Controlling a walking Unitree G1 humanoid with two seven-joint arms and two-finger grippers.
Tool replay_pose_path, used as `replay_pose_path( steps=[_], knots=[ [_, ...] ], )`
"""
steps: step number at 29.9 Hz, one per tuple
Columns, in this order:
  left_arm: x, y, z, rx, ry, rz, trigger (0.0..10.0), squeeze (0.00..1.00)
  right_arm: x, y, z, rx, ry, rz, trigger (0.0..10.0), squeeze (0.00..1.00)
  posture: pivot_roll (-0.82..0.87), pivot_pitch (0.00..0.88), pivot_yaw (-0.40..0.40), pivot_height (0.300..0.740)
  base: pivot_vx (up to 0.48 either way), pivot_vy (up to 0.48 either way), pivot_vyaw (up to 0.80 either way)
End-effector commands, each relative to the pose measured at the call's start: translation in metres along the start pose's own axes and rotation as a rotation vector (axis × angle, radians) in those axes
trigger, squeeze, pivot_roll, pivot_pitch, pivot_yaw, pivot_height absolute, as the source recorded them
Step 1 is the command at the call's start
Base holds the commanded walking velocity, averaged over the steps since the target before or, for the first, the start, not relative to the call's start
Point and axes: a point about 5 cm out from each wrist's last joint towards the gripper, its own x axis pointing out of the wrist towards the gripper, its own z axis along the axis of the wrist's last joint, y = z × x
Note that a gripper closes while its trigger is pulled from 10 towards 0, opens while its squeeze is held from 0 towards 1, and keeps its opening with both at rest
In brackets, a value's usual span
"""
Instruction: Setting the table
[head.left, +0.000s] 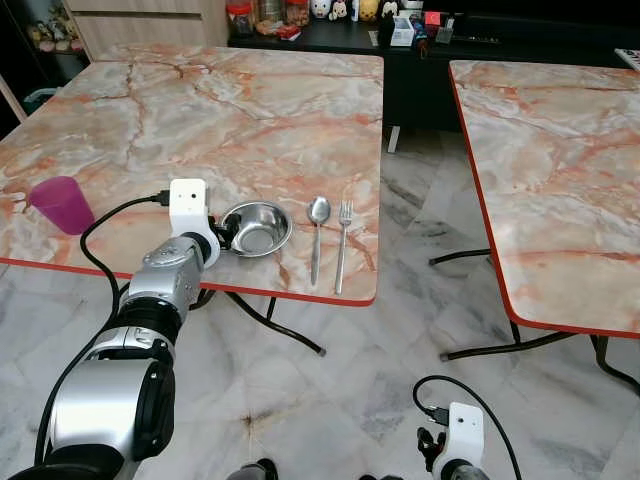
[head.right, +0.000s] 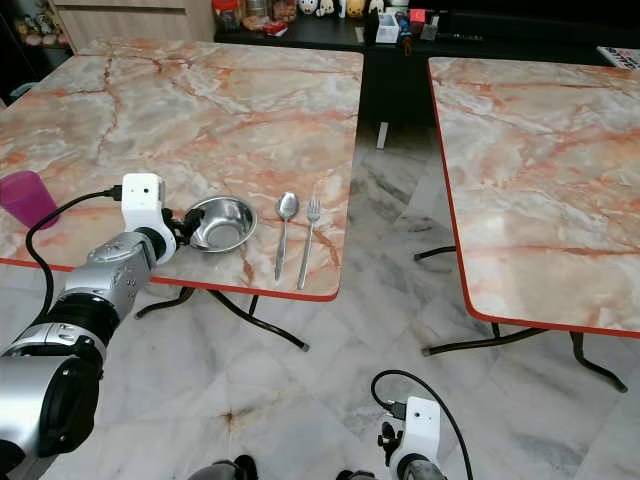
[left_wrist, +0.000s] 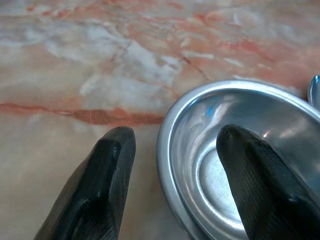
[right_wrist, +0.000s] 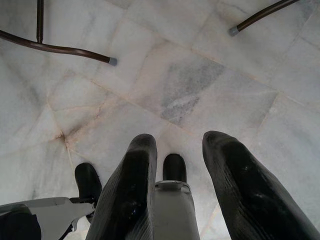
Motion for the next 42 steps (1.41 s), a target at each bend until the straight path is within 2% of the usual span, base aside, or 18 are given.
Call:
replay_pose_path(
  steps=[1,11,18,19,20,21,42],
  knots=[
    [0.0,0.004,0.002,0.006,0.024,0.006,10.0,0.0,-0.001,-0.001,-0.003,0.016,0.011,-0.009,10.0,0.0,0.02,0.129,0.0,0.74,0.0,0.0,0.0],
    [0.001,0.002,-0.004,-0.048,0.091,-0.006,10.0,0.0,-0.001,-0.001,-0.005,0.027,0.014,-0.008,10.0,0.0,0.01,0.128,0.007,0.74,0.0,0.0,0.0],
    [0.003,-0.002,-0.002,-0.066,0.095,-0.013,10.0,0.0,-0.001,0.0,-0.003,0.039,0.009,-0.011,10.0,0.0,0.01,0.127,0.013,0.74,0.0,0.0,0.0],
    [0.003,-0.002,-0.001,-0.063,0.096,-0.018,2.2,0.0,-0.001,0.0,-0.003,0.041,0.007,-0.012,10.0,0.0,0.01,0.126,0.013,0.74,0.0,0.0,0.0],
    [0.003,-0.003,-0.001,-0.062,0.097,-0.019,2.2,0.0,-0.001,0.0,-0.003,0.041,0.007,-0.013,10.0,0.0,0.01,0.126,0.013,0.74,0.0,0.0,0.0],
    [0.003,-0.003,-0.001,-0.062,0.097,-0.021,0.0,0.0,-0.001,0.0,-0.003,0.042,0.006,-0.013,10.0,0.0,0.01,0.127,0.014,0.74,0.0,0.0,0.0],
    [0.003,-0.004,-0.009,-0.038,0.146,-0.037,0.0,0.0,0.0,0.0,-0.001,0.069,0.001,-0.023,10.0,0.0,-0.02,0.103,0.034,0.74,0.0,0.0,0.0]
  ],
)
